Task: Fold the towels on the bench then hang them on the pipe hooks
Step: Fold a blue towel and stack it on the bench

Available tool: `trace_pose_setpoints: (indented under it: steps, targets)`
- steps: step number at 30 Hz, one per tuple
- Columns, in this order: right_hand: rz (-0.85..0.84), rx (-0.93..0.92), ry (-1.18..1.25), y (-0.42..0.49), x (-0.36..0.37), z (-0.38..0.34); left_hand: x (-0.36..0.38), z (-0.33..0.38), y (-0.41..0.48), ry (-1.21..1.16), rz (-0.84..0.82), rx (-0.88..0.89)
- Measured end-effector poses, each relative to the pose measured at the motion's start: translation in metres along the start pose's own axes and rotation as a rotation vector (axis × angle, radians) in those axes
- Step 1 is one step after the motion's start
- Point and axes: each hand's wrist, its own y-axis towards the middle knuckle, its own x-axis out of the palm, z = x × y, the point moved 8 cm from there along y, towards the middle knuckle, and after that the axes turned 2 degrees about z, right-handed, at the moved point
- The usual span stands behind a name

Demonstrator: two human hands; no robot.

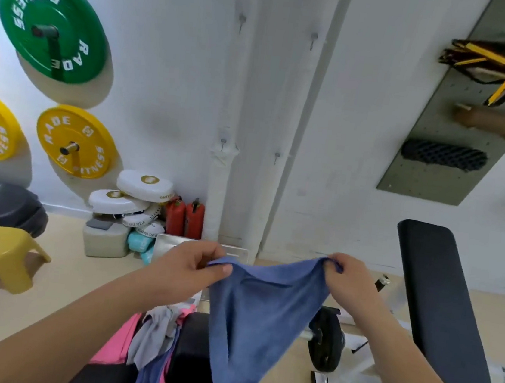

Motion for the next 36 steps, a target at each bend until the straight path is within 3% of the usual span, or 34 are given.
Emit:
trace_pose_setpoints:
  steps: [6,11,16,21,25,28,32,36]
  targets:
    - [-0.249,-0.299,0.457,-0.056,0.002,-0.103,0.028,0.068,0.010,-0.176,0.066,0.101]
    - [-0.116,-0.346,0.404,-0.060,0.004,-0.116,0.034,0.069,0.007,-0.207,0.078,0.085]
    - [-0.039,-0.414,0.190,-0.061,0.011,-0.120,0.042,0.047,0.003,-0.253,0.109,0.020]
    - [0.123,-0.203,0.409,-0.043,-0.007,-0.097,0.058,0.013,-0.009,-0.346,-0.055,-0.074]
    - [0.240,-0.001,0.454,-0.015,-0.036,-0.054,0.072,-0.019,-0.022,-0.202,-0.336,-0.160]
    - [0.344,0.125,0.450,0.003,-0.068,-0.011,0.073,-0.033,-0.030,-0.144,-0.437,-0.225]
    - [0.494,0.317,0.375,0.007,-0.112,0.062,0.049,-0.053,-0.029,-0.067,-0.431,-0.290]
    - [0.485,0.372,0.300,0.005,-0.111,0.101,0.026,-0.047,-0.018,0.033,-0.320,-0.229]
